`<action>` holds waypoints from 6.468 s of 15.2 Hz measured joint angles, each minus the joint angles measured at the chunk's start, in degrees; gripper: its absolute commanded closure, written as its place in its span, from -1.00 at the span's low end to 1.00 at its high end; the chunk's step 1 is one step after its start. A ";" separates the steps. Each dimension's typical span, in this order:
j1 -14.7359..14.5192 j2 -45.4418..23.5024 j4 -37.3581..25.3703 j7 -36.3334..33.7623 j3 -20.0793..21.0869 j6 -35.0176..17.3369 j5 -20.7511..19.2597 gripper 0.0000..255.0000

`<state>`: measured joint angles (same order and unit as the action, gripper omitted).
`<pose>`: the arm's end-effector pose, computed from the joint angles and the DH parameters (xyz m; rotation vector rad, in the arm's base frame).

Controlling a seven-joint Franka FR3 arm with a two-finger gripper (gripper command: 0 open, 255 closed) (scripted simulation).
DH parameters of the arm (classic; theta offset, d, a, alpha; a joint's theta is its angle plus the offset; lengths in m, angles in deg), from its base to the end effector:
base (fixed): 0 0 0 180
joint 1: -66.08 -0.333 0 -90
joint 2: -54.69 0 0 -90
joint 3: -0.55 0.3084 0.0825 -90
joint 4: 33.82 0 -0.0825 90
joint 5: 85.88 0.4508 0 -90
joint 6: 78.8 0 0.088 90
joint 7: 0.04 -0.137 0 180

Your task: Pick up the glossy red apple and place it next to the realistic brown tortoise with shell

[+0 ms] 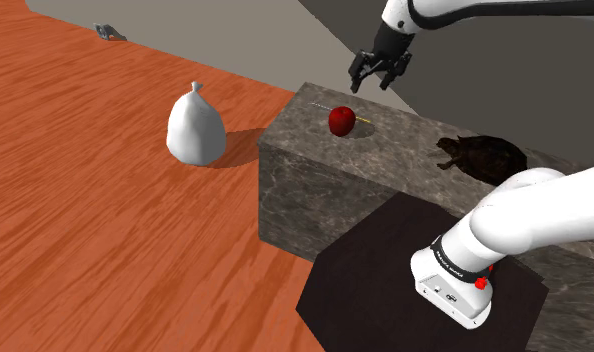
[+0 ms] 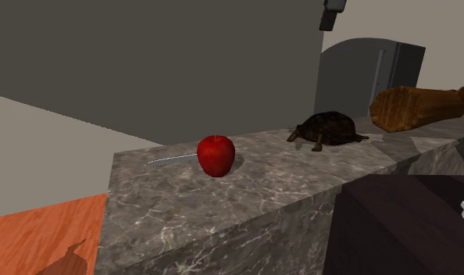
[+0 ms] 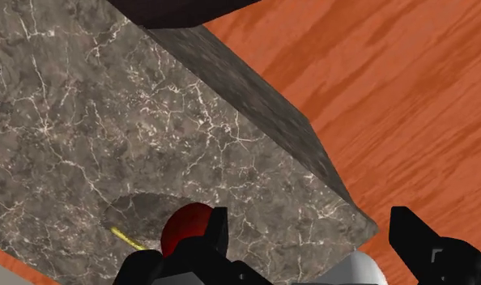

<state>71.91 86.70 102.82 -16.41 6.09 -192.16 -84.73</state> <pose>0.4717 0.0001 0.4809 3.0836 -0.4788 0.2397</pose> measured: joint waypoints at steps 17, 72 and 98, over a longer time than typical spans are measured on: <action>9.02 -32.37 -13.23 -17.47 -0.54 -18.70 -10.94 -1.00; 11.67 -47.42 -32.64 -23.49 -4.33 -14.15 -14.16 1.00; 14.06 -37.61 -36.15 -16.55 -5.47 -1.74 -11.57 1.00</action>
<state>85.97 49.09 66.67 -32.96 0.62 -193.90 -96.30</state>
